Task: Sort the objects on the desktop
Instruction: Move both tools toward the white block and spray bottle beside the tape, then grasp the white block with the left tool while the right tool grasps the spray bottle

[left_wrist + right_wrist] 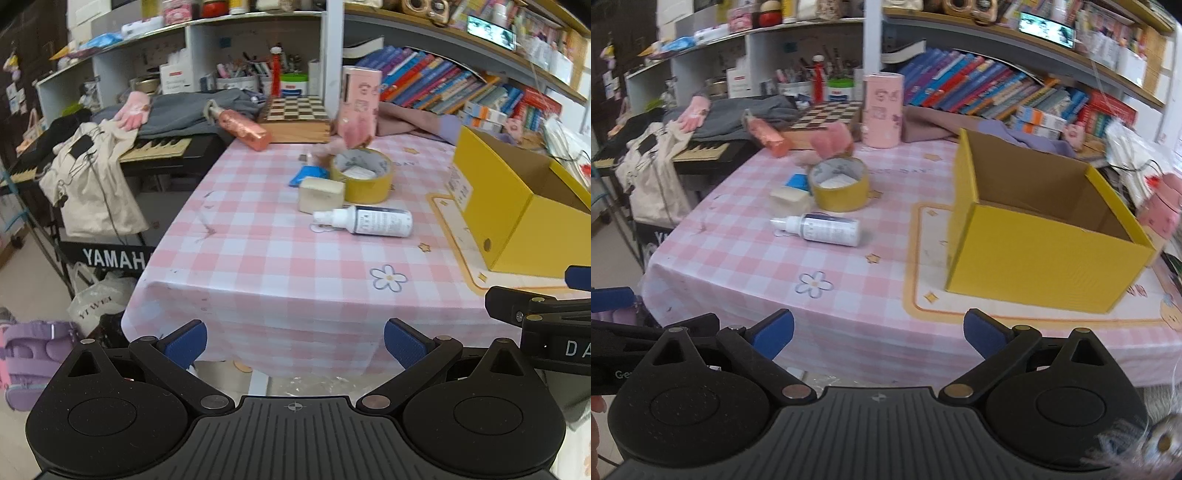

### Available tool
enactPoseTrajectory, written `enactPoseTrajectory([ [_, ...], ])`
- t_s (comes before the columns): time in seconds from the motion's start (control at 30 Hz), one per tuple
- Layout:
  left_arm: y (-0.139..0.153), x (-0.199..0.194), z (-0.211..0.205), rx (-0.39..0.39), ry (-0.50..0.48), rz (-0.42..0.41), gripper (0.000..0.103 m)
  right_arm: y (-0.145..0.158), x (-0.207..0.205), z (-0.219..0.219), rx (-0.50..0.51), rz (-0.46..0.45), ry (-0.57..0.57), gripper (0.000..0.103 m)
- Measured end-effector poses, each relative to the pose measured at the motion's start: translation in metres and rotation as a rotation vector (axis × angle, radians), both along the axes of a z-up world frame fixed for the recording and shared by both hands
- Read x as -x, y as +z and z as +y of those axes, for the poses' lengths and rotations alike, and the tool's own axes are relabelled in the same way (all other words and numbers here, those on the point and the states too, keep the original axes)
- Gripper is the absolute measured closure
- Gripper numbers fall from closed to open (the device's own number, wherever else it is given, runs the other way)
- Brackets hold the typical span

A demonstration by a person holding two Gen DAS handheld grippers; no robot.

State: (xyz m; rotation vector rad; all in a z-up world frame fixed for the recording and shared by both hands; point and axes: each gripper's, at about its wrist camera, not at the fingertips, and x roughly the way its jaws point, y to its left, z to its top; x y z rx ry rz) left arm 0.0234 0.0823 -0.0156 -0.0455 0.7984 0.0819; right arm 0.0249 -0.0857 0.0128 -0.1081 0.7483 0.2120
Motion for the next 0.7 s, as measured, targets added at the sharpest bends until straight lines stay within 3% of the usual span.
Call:
enactPoseTrajectory([
  [0.37, -0.002, -0.034, 0.019, 0.026, 0.077, 0.007, 0.0, -0.011, -0.049, 0.018, -0.035, 0.042, 0.104, 0.015],
  [0.7, 0.001, -0.094, 0.023, 0.023, 0.058, 0.006, 0.001, -0.019, -0.105, 0.015, -0.074, 0.115, 0.188, 0.029],
])
